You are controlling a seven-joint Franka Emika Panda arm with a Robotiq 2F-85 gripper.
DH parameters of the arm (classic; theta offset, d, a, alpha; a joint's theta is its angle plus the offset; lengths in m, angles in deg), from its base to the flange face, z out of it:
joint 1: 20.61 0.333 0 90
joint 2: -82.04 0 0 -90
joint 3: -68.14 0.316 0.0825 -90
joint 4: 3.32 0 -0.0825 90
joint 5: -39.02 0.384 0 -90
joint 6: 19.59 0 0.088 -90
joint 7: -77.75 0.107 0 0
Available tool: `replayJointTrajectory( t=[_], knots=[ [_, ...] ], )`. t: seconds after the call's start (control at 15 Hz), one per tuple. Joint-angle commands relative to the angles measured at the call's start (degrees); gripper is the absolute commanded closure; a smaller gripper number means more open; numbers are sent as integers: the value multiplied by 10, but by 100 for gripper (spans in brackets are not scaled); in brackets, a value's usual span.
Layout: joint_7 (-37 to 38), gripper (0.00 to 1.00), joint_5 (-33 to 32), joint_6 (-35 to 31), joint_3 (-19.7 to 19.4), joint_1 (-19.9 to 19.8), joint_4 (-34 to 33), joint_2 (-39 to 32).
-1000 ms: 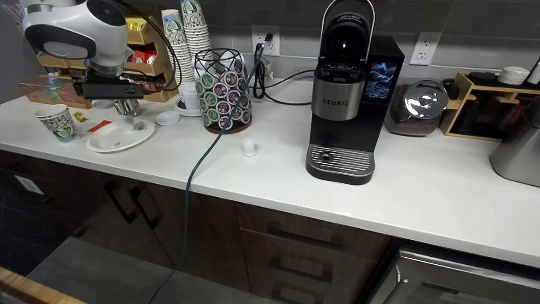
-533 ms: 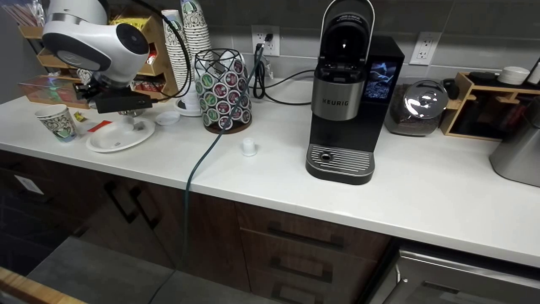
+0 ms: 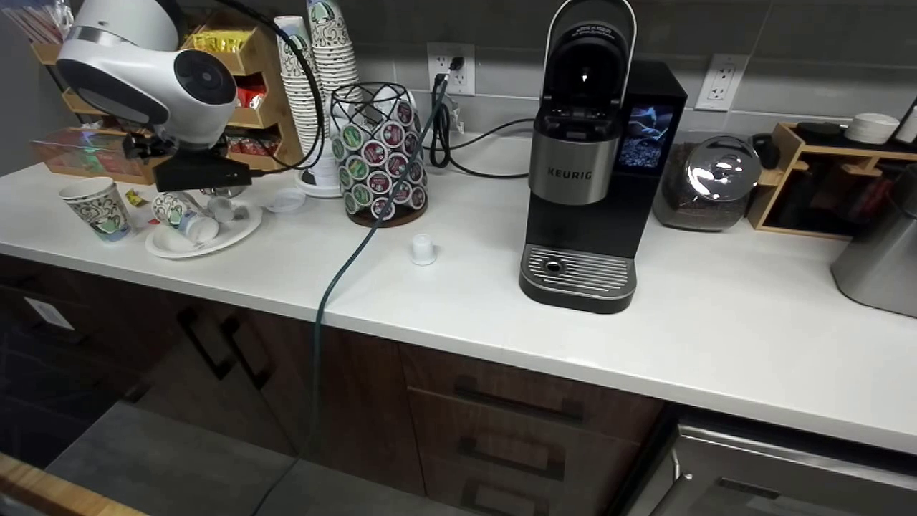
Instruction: Pick up the coffee cup on the right and put it on the white plate.
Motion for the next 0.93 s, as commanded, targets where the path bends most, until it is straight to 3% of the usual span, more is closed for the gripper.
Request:
replayJointTrajectory(
  t=[0.0,0.13,0.4,0.8,0.87],
  knots=[
    [10,0,41,-42,-31,41,14,17],
    [27,0,48,-80,-42,51,17,25],
    [79,0,-33,-209,-64,64,48,44],
    [207,0,-95,-385,-61,67,113,33],
    [156,0,-71,-347,-57,56,81,24]
  ],
)
